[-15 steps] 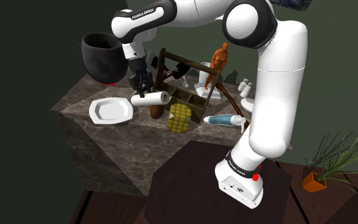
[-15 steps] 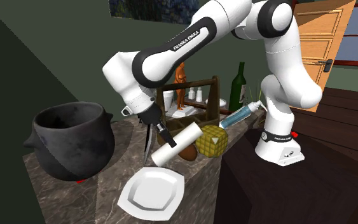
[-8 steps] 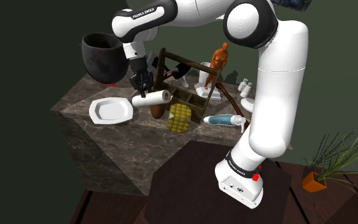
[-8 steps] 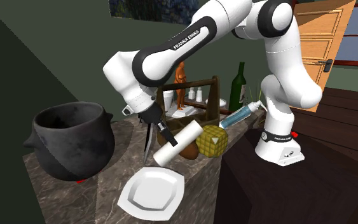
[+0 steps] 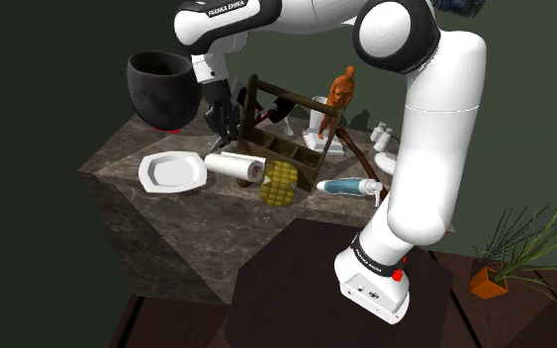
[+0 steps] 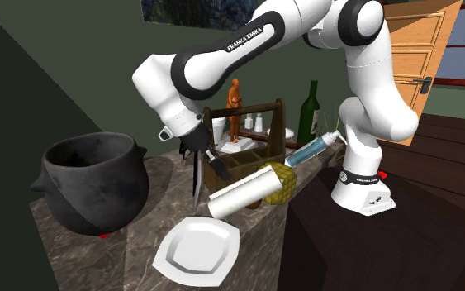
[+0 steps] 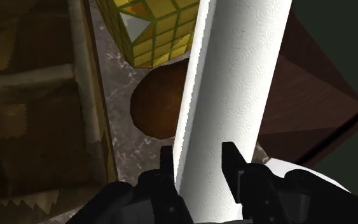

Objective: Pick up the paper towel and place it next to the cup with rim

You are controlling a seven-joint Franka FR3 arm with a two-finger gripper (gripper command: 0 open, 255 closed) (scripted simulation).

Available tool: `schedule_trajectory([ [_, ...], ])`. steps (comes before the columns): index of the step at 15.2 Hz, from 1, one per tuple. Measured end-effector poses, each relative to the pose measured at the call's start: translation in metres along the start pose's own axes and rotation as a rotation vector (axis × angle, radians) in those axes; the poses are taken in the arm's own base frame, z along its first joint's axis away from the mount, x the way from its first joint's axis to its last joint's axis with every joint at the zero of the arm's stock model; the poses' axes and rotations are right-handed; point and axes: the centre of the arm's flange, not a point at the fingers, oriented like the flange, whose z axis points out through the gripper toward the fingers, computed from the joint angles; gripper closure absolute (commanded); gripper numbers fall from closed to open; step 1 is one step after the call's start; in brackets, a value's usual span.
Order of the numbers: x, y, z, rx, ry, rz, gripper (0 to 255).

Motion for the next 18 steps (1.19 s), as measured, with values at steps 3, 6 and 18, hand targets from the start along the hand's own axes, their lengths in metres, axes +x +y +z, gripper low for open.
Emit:
schedule_trajectory([
  [3, 0.003, -0.057, 0.013, -0.219, -0.034, 0.148, 0],
  [6, 0.008, -0.107, 0.035, -0.421, -0.046, 0.303, 0],
  [18, 0.004, -0.098, 0.072, -0.456, -0.042, 0.335, 0],
])
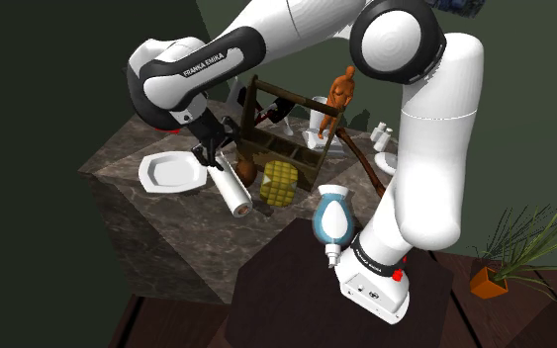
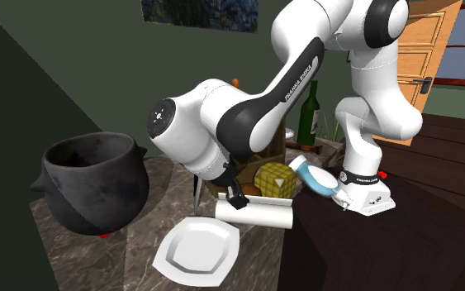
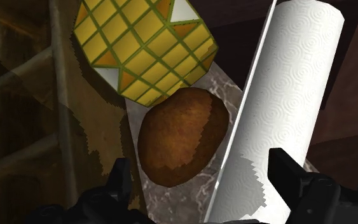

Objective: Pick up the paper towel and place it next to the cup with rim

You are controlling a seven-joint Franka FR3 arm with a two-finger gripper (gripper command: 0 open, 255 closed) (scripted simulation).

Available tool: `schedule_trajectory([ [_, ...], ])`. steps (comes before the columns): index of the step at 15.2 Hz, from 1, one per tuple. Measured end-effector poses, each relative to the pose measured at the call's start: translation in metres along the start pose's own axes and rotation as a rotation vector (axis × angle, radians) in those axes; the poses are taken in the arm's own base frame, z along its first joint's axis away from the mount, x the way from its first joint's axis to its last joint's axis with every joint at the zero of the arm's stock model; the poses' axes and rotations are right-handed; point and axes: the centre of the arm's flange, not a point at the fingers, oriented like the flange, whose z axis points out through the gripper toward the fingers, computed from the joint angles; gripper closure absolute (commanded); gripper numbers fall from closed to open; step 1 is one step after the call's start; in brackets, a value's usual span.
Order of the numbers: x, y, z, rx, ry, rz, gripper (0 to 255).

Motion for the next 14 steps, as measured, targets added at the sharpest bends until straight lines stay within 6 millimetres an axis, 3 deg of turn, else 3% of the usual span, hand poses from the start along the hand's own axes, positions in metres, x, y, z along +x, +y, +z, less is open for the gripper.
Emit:
schedule_trajectory([
  [1, 0.000, 0.000, 0.000, 0.000, 0.000, 0.000, 0],
  [2, 0.000, 0.000, 0.000, 0.000, 0.000, 0.000, 255],
  [11, 0.000, 0.000, 0.000, 0.000, 0.000, 0.000, 255],
  [12, 0.000, 0.000, 0.000, 0.000, 0.000, 0.000, 0],
  [13, 0.000, 0.000, 0.000, 0.000, 0.000, 0.000, 0],
  [14, -0.012, 0.004, 0.003, 0.030, 0.024, 0.023, 0],
])
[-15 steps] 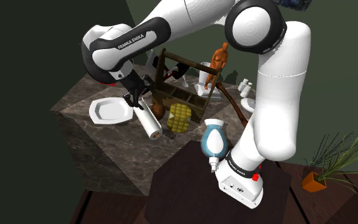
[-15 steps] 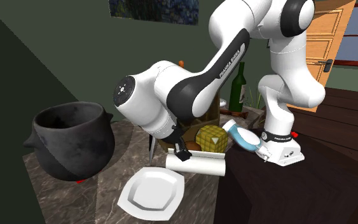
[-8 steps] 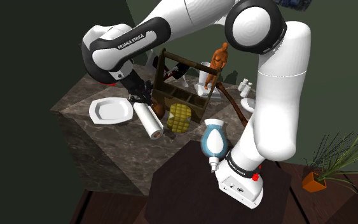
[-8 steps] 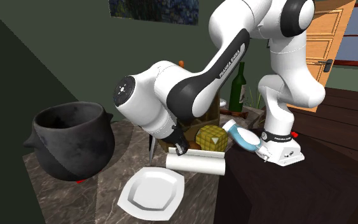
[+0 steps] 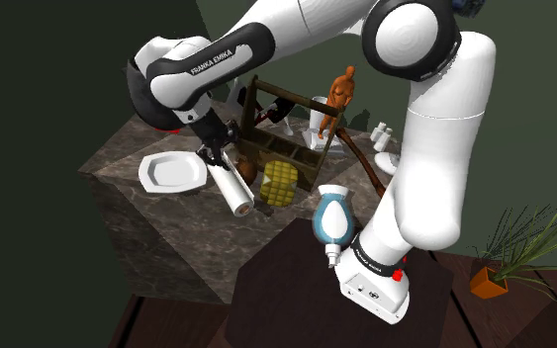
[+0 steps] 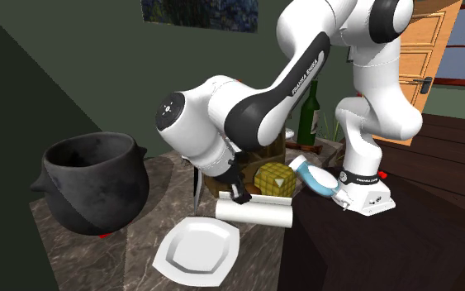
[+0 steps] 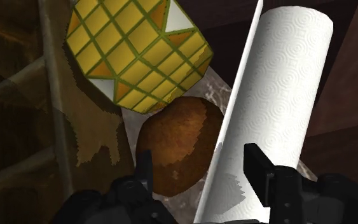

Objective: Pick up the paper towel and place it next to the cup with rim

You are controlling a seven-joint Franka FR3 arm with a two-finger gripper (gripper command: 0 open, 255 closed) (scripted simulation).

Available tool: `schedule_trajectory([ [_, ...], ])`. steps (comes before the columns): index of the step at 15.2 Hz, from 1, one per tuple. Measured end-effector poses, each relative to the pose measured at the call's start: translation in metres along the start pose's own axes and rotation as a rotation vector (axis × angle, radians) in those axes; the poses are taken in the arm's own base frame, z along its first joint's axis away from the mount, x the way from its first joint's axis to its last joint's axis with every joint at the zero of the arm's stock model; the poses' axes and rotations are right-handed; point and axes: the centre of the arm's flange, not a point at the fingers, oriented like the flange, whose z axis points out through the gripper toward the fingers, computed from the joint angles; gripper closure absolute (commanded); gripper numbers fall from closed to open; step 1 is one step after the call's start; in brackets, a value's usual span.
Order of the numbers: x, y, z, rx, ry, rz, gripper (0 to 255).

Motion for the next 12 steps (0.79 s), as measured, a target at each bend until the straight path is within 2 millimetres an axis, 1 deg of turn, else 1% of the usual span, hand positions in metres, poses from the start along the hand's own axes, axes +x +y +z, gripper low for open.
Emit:
schedule_trajectory([
  [2, -0.039, 0.014, 0.001, 0.122, 0.123, 0.087, 0],
  [3, -0.064, 0.020, 0.005, 0.194, 0.197, 0.138, 0],
  [4, -0.090, 0.026, 0.014, 0.269, 0.272, 0.192, 0],
  [5, -0.110, 0.031, 0.021, 0.332, 0.337, 0.236, 0],
  [6, -0.118, 0.031, 0.028, 0.367, 0.370, 0.260, 0],
  [8, -0.121, 0.029, 0.038, 0.394, 0.395, 0.278, 0],
  [12, -0.114, 0.022, 0.057, 0.403, 0.403, 0.284, 0],
])
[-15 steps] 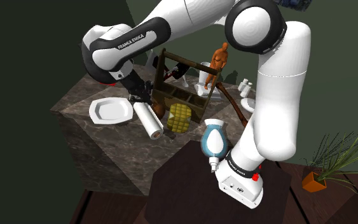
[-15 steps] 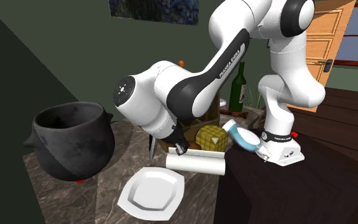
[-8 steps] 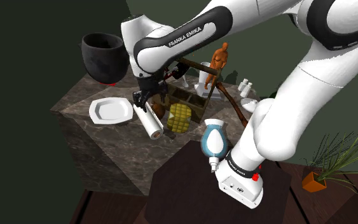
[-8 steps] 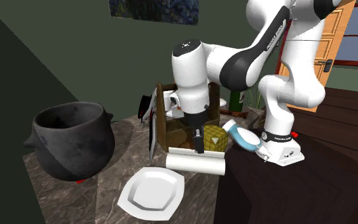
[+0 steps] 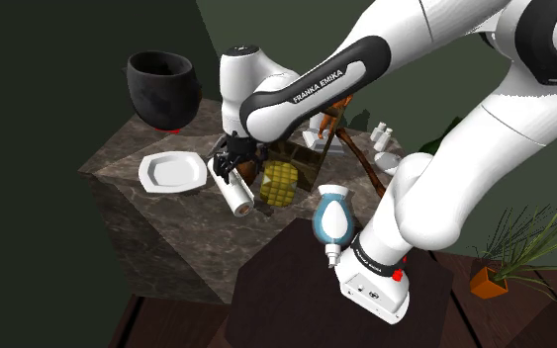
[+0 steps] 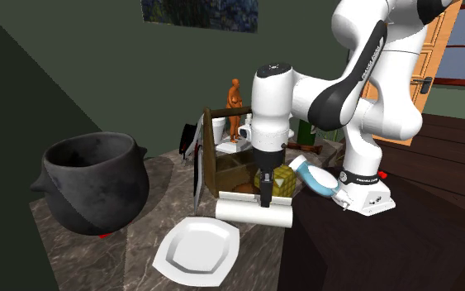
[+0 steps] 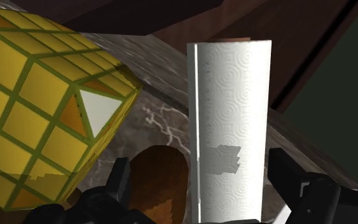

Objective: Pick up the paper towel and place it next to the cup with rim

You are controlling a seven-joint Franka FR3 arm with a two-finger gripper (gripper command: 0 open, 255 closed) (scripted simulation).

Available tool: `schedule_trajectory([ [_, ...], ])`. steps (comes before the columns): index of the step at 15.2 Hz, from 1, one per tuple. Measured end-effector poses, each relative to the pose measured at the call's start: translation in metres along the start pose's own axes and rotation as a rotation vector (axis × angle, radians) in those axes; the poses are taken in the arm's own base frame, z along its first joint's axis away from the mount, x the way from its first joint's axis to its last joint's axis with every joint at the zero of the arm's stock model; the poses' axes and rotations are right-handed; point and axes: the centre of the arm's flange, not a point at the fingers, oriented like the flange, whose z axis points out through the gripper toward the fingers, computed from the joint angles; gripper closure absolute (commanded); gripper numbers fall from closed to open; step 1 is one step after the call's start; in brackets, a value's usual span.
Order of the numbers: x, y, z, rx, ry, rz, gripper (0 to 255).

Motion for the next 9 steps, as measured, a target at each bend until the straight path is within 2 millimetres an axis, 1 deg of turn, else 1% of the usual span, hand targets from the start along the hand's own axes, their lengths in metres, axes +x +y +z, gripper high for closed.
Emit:
schedule_trajectory([
  [2, -0.0001, 0.0003, 0.0058, 0.001, 0.001, 0.000, 0],
  [7, 0.0002, 0.0004, 0.0076, 0.001, 0.001, 0.000, 0],
  [8, 0.0002, 0.0004, 0.0076, 0.001, 0.001, 0.000, 255],
  [9, 0.0002, 0.0003, 0.0075, 0.001, 0.001, 0.000, 255],
])
